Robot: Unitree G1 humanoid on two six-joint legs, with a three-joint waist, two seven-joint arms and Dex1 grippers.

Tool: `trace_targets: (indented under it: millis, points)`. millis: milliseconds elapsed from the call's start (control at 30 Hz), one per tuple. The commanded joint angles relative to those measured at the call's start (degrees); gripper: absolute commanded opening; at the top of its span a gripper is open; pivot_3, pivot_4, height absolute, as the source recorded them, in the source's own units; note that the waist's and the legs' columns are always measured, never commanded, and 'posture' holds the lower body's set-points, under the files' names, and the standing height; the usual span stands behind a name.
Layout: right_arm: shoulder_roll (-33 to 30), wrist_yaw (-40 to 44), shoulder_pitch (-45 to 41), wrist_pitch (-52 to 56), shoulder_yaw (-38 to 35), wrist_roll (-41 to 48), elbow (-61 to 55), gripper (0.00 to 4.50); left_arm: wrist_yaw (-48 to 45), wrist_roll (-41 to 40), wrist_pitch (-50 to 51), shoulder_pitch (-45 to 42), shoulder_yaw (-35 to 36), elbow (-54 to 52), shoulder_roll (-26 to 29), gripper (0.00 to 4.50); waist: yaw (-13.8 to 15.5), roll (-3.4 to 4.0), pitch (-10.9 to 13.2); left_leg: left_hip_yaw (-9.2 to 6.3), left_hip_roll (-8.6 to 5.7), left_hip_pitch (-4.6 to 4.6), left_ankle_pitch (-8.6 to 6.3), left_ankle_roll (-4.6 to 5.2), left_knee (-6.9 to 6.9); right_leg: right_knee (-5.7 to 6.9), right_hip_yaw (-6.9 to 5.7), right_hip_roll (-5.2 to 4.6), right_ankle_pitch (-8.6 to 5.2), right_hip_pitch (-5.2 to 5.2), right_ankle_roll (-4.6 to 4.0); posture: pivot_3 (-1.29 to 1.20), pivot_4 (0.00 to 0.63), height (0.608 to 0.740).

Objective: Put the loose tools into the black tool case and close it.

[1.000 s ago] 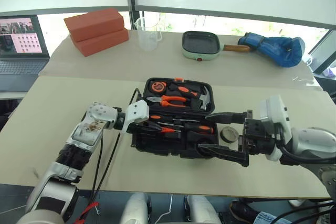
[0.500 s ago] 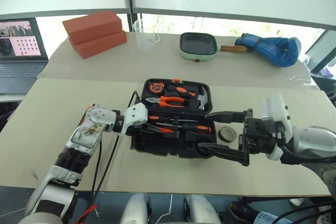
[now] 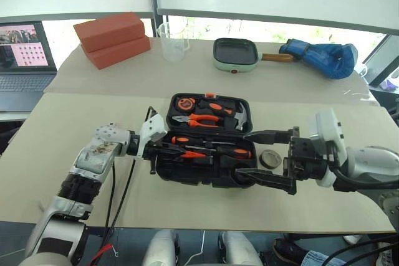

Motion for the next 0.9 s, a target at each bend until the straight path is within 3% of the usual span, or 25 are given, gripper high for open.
trace_targets:
  millis: [33,533,733,833,900]
  points:
    - [-0.25,-0.06,-0.51,-0.10,-0.79,0.58,-0.88,4.50,-0.02,2.21,-3.23,0.34,-1.34,2.00,-0.33,0.07,0.06,0.00,0.00,0.00,0.00,0.00,0.00,0.00,0.00,0.00,0.00,0.00,0.00,0.00,0.00,0.00,0.150,0.740]
    - [-0.29,0.07,-0.45,-0.17,-0.82,0.67,-1.07,4.50,-0.12,3.15,-5.25,2.00,-1.72,4.18,-0.90,0.07,0.32,0.02,-0.02,0.01,0.00,0.05,0.00,0.00,0.01,0.00,0.00,0.00,0.01,0.06,0.01,0.00,0.150,0.740]
    - [0.36,2.27,-3.41,-1.10,1.69,-0.70,1.30,4.50,2.51,-0.59,-0.90,8.50,4.42,-9.14,4.00,0.07,-0.48,0.03,-0.03,0.03,0.06,0.05,-0.01,0.01,-0.02,0.00,0.05,0.01,0.01,0.01,0.00,0.00,0.150,0.740]
    - [1.76,4.62,-7.25,-2.29,4.67,-2.83,4.64,4.50,8.39,-7.37,9.97,12.04,17.23,-17.42,8.79,0.77,-1.05,0.02,-0.01,0.02,0.19,0.04,-0.02,0.02,-0.06,0.01,0.06,0.06,0.03,-0.06,-0.05,0.00,0.150,0.740]
    - [2.75,5.79,-9.03,-2.46,5.83,-3.42,6.37,4.50,11.52,-10.88,15.03,13.98,24.14,-20.21,10.55,1.49,-1.17,-0.04,0.06,0.01,0.25,0.04,-0.01,0.01,-0.08,0.04,0.06,0.07,0.04,-0.12,-0.05,0.00,0.150,0.740]
